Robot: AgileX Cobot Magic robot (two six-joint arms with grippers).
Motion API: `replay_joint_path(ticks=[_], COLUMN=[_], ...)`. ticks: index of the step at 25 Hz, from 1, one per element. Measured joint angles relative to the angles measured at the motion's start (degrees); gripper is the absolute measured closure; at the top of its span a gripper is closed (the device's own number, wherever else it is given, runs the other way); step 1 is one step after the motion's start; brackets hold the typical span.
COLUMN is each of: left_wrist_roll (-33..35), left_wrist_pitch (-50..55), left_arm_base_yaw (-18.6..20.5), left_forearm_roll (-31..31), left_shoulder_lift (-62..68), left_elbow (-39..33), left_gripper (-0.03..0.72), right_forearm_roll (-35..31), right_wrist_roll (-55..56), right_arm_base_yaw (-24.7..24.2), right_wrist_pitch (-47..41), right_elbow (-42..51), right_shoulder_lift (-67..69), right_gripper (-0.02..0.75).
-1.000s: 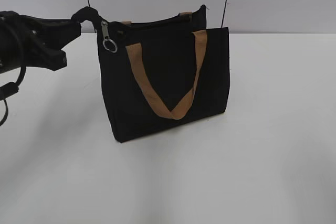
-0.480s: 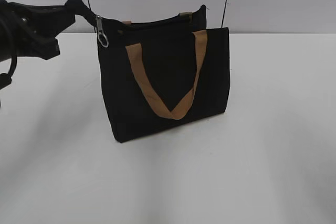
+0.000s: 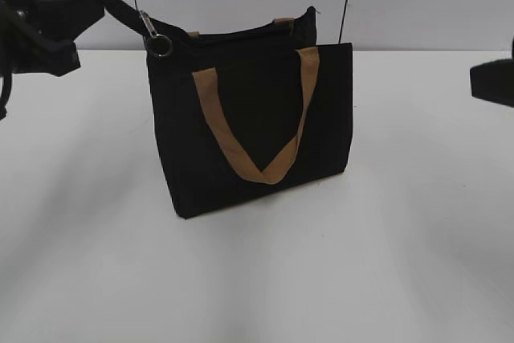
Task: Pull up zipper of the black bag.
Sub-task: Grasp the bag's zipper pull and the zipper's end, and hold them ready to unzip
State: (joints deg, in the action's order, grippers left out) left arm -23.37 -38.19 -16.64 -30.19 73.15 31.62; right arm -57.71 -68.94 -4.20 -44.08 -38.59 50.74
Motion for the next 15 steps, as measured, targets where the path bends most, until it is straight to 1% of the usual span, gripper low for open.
replay_joint_path(ticks=[2,4,12,15], left_wrist_roll=[0.0,0.0,0.0,0.0], left_wrist_pitch=[-0.1,-0.3,-0.5,-0.5], left_arm_base_yaw=[0.0,-0.1,-0.1,-0.1], left_forearm_roll=[0.3,0.8,2.3,2.3], left_shoulder_lift=[-0.2,-0.3,-0.3,-0.3], left_elbow=[0.0,0.0,0.0,0.0], left_gripper=[0.673,0.673,0.673,0.673], right_forearm_roll=[-1.9,-2.6,-3.2,-3.3], right_wrist_roll=[-2.7,-4.3,-5.7,-6.2], right_arm_base_yaw=[0.5,2.7,19.3,24.4], right_wrist_pitch=[0.2,1.0,9.4,12.4], right_elbow=[-1.7,-3.3,-8.9,-12.7], right_shoulder_lift=[2.3,4.8,17.0,23.3], right_gripper=[0.219,0.219,0.219,0.219])
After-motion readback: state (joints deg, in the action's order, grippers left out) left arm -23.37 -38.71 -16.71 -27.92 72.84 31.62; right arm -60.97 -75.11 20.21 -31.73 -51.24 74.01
